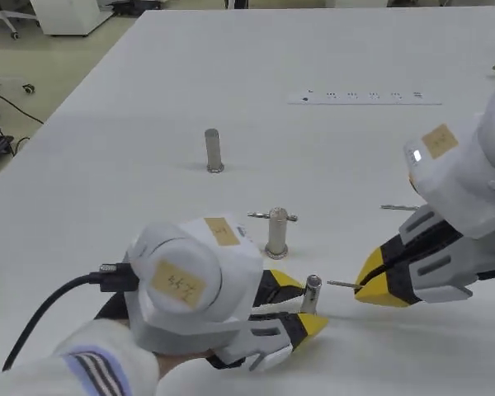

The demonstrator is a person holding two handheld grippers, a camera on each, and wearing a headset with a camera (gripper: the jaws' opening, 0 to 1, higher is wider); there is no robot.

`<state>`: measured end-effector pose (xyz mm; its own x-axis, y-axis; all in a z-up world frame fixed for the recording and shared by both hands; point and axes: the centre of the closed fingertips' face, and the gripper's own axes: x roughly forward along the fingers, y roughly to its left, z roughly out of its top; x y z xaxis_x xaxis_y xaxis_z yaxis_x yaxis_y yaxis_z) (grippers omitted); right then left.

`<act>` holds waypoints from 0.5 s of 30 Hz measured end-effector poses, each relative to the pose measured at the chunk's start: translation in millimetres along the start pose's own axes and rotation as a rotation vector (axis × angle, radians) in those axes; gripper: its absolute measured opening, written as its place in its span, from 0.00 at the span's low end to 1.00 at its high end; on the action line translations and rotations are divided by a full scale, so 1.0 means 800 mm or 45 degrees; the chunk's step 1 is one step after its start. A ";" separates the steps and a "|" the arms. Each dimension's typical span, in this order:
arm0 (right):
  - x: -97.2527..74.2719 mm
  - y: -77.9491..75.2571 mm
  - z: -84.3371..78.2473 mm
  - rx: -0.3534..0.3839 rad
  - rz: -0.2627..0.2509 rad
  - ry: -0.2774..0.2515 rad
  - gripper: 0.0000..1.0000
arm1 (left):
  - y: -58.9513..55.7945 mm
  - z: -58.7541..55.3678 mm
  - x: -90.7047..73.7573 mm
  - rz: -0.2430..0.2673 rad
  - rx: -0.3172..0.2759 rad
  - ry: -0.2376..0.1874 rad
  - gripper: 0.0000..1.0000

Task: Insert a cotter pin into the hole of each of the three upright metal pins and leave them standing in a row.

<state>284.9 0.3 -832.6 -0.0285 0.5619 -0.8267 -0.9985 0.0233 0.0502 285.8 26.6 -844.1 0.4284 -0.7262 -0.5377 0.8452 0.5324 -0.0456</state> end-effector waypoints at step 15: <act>0.002 0.007 0.000 -0.078 0.082 -0.010 0.03 | 0.005 -0.007 0.001 0.025 -0.014 0.046 0.08</act>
<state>279.6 1.1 -833.7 -0.0927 0.5674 -0.8182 -0.9956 -0.0635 0.0688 287.3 30.7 -849.3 0.4329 -0.6997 -0.5683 0.8333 0.5511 -0.0439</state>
